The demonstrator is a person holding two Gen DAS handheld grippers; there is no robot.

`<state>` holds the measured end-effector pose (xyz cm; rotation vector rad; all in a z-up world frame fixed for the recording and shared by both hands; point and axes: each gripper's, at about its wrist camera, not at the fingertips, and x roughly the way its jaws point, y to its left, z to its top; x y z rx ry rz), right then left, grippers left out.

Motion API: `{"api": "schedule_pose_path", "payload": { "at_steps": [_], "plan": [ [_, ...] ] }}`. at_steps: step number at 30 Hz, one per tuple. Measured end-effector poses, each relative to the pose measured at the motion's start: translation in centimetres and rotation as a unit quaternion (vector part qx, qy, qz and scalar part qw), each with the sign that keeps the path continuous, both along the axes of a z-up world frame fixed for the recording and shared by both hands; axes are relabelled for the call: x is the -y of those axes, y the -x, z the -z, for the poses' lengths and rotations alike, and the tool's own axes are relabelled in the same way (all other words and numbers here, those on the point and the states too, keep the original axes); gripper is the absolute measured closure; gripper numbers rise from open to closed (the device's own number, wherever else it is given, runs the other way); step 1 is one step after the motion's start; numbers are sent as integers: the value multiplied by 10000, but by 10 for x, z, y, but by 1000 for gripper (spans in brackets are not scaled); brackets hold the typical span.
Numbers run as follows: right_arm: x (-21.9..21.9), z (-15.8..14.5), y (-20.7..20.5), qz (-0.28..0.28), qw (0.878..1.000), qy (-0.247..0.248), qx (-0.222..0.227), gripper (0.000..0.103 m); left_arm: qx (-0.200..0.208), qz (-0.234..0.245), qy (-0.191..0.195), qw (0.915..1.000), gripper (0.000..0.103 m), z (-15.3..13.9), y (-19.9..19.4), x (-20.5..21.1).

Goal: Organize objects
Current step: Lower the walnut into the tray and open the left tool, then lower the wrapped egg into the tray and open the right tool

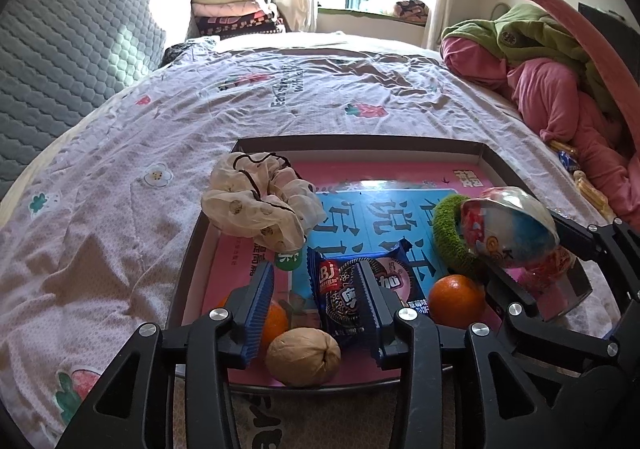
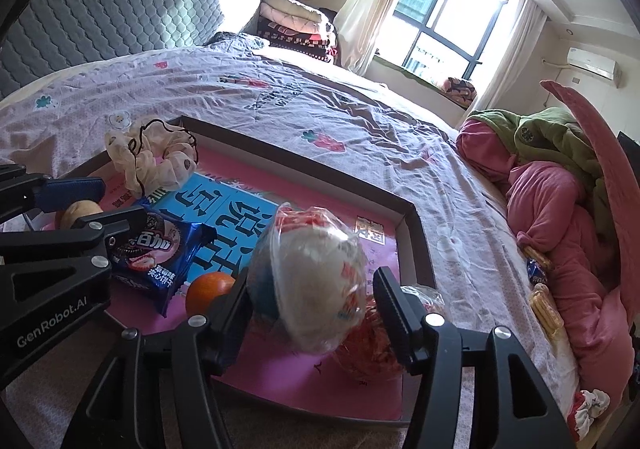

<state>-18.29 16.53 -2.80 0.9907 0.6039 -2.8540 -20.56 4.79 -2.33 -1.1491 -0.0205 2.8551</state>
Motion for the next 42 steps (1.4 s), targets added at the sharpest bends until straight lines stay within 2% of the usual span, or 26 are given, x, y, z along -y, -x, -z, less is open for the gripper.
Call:
{"api": "schedule_pose_path", "payload": {
  "at_steps": [5, 9, 13, 30, 33, 42],
  "plan": [
    [-1, -4, -2, 0, 10000, 69, -2, 44, -14, -8, -5, 10000, 52, -2, -1, 0],
    [-3, -6, -3, -6, 9999, 108, -21, 44, -17, -18, -15, 10000, 51, -3, -2, 0],
    [-4, -9, -4, -1, 9999, 143, -55, 43, -28, 0, -27, 10000, 43, -4, -3, 0],
    [-8, -25, -10, -29, 9991, 397, -120, 39, -246, -100, 59, 9996, 36, -16, -12, 3],
    [-12, -29, -11, -11, 9988, 459, -159, 38, -306, -122, 49, 9994, 31, -20, -15, 5],
    [-17, -37, -14, 27, 9980, 582, -248, 36, -439, -214, 3, 9988, 30, -31, -24, 10]
  ]
}}
